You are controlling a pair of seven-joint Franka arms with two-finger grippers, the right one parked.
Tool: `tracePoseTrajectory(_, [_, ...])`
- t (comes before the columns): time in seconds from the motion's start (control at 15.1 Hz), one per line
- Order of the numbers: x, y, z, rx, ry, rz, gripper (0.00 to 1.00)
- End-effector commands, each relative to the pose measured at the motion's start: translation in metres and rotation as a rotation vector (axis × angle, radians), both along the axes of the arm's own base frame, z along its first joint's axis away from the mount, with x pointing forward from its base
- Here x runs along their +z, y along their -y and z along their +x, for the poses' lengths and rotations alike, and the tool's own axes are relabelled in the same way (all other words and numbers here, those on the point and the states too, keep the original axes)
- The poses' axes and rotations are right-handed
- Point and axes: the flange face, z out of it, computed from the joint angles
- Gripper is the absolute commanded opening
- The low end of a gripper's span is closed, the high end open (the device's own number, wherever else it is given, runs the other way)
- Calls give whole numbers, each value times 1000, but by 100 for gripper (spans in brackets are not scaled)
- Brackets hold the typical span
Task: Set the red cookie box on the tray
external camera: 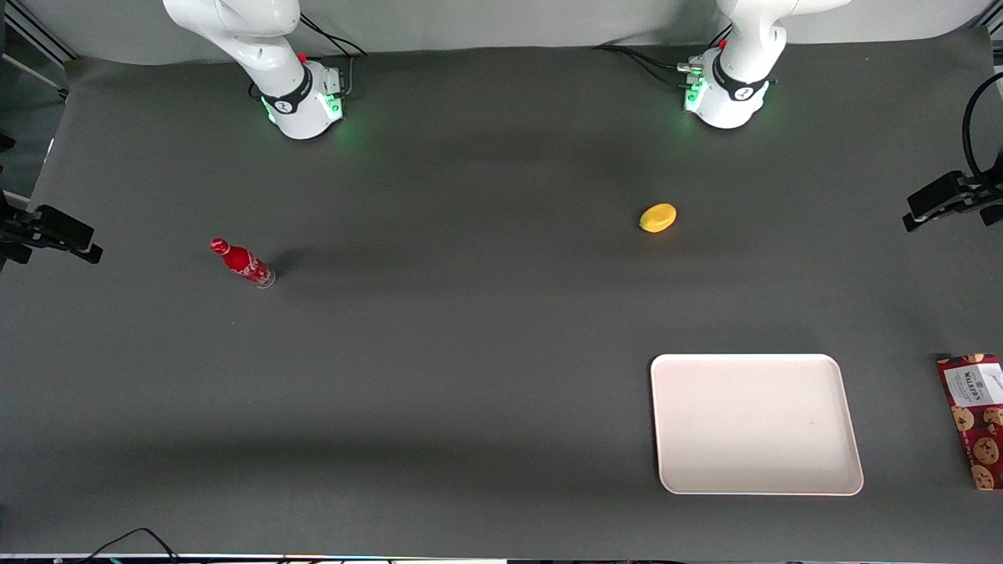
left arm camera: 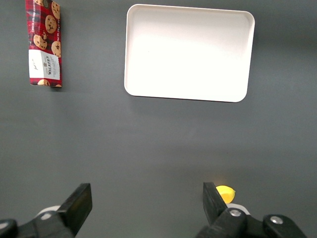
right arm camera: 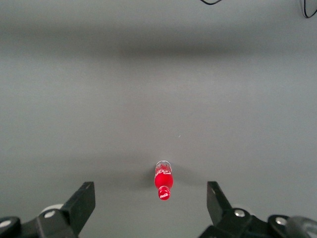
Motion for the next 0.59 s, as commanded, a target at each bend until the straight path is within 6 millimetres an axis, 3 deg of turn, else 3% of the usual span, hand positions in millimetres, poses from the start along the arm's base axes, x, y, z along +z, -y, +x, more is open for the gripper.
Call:
tracePoseTrajectory(0.0, [2, 1, 2, 0, 15, 0, 100])
tracePoseTrajectory(0.33, [-9, -9, 14, -4, 35, 10, 100])
tracePoseTrajectory(0.53, [-41, -58, 45, -50, 82, 26, 100])
